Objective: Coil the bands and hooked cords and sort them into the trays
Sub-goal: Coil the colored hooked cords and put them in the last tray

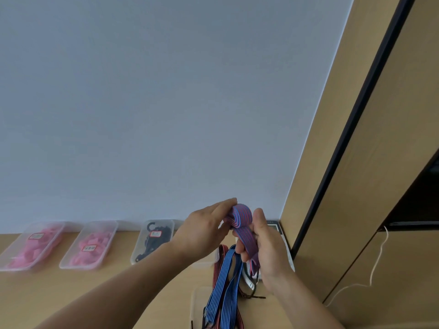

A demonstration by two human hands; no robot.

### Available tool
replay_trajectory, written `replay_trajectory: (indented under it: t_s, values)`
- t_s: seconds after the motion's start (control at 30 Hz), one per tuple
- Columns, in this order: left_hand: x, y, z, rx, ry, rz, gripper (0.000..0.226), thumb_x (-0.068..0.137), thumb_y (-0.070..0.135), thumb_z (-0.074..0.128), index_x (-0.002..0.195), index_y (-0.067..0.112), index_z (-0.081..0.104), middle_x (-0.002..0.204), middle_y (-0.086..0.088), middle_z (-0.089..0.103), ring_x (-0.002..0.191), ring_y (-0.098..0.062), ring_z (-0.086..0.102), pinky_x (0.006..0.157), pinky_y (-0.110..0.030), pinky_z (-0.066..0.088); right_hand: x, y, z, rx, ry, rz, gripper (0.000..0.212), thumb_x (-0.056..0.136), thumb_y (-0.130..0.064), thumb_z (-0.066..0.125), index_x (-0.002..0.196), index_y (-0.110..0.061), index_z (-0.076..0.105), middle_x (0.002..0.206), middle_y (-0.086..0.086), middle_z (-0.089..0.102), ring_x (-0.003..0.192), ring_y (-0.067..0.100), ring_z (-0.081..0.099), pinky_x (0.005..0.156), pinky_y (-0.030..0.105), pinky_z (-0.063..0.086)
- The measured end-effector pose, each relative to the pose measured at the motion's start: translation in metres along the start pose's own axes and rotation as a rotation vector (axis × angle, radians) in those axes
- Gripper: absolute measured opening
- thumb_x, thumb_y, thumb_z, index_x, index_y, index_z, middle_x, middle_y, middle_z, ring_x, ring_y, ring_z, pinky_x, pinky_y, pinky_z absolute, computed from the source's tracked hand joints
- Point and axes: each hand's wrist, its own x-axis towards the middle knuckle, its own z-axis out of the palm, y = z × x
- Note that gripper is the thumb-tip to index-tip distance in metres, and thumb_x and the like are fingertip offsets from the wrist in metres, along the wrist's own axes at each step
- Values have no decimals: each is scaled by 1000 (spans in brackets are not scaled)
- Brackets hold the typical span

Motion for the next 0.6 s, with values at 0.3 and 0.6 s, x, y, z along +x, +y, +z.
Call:
replay_trajectory:
  t_s: [0.3,0.6]
  values:
    - [-4,-19,2,209,47,219,44,87,3,67,130,7,63,134,-11,62,121,-27,62,90,-36,58,0,0,7,16,43,-7,77,70,-66,64,84,10,65,55,12,59,42,18,46,43,25,35]
    - [16,3,-22,-1205,-366,-1074,49,90,40,57,124,6,63,116,-13,71,102,-28,69,83,-41,50,3,2,5,20,10,-48,35,90,-32,63,78,1,61,62,11,63,45,15,48,42,21,37]
